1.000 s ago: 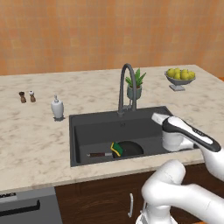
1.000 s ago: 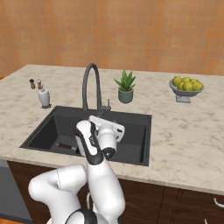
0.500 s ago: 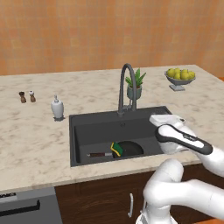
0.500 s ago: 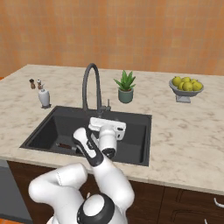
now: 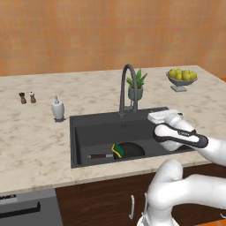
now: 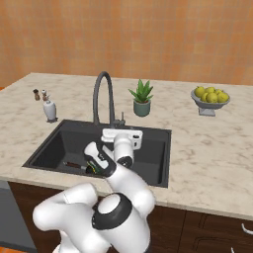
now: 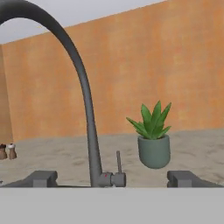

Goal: Pick the pan and sponge and place them into the sink. Then turn on the water.

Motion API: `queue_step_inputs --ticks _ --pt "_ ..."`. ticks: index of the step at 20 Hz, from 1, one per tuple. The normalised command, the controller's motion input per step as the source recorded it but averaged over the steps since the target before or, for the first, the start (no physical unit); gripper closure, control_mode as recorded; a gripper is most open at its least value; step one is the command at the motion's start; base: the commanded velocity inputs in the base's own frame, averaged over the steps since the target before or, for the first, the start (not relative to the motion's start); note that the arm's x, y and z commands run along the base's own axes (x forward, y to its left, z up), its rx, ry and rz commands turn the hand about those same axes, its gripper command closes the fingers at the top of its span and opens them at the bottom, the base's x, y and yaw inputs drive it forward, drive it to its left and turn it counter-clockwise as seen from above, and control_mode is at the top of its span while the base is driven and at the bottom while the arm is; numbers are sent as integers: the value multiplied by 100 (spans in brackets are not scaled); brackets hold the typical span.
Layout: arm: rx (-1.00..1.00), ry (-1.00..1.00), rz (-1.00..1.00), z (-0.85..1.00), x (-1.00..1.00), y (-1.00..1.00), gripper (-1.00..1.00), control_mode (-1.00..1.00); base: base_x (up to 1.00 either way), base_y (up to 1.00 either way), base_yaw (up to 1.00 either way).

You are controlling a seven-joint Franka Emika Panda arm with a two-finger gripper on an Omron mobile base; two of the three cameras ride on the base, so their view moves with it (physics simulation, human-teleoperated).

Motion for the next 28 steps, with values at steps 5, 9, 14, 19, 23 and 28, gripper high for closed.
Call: queue_step_inputs --ticks 5,9,14,19,23,28 --pt "-6 9 0 3 32 25 -100 -100 0 0 0" --pt "0 12 0 0 3 -2 -100 -100 0 0 0" --pt "0 0 0 -21 5 -16 -100 -100 0 0 0" --pt "0 0 5 -19 24 -29 -100 -100 0 0 0" --pt "0 -1 8 -22 30 -9 -100 -100 0 0 0" --pt "0 -1 9 -32 47 1 -100 -100 0 0 0"
